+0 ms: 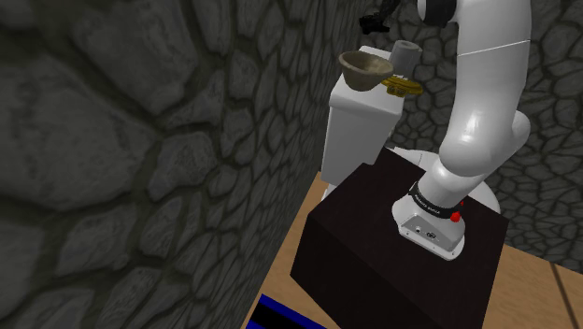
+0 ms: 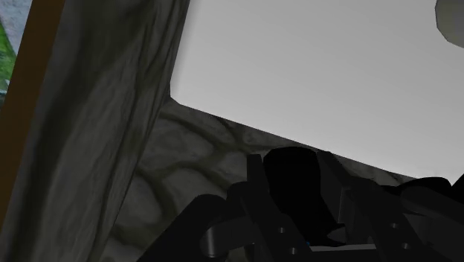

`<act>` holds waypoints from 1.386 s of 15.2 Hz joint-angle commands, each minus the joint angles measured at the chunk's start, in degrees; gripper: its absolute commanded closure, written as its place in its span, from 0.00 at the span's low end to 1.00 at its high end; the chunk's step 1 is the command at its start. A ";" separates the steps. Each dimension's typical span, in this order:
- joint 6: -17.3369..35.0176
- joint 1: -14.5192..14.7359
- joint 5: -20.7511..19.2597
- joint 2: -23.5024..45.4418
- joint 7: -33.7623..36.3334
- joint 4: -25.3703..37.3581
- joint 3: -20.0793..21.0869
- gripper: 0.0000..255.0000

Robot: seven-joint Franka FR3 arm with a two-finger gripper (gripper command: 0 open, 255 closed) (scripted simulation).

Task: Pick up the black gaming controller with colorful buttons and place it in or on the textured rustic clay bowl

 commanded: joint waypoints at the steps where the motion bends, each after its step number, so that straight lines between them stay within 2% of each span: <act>1: -1.98 -1.21 0.28 0.42 0.50 2.66 0.19 1.00; 10: -10.38 -7.35 2.50 3.36 3.42 15.63 1.79 1.00; 13: -3.40 5.44 -4.24 -7.24 2.83 -2.20 -2.69 1.00; 17: 4.08 19.41 -14.47 -20.91 7.30 -18.43 -6.34 1.00; 19: 7.38 25.26 -21.02 -28.81 11.78 -25.14 -6.63 1.00; 21: 9.93 28.99 -28.03 -37.11 17.39 -31.13 -4.88 1.00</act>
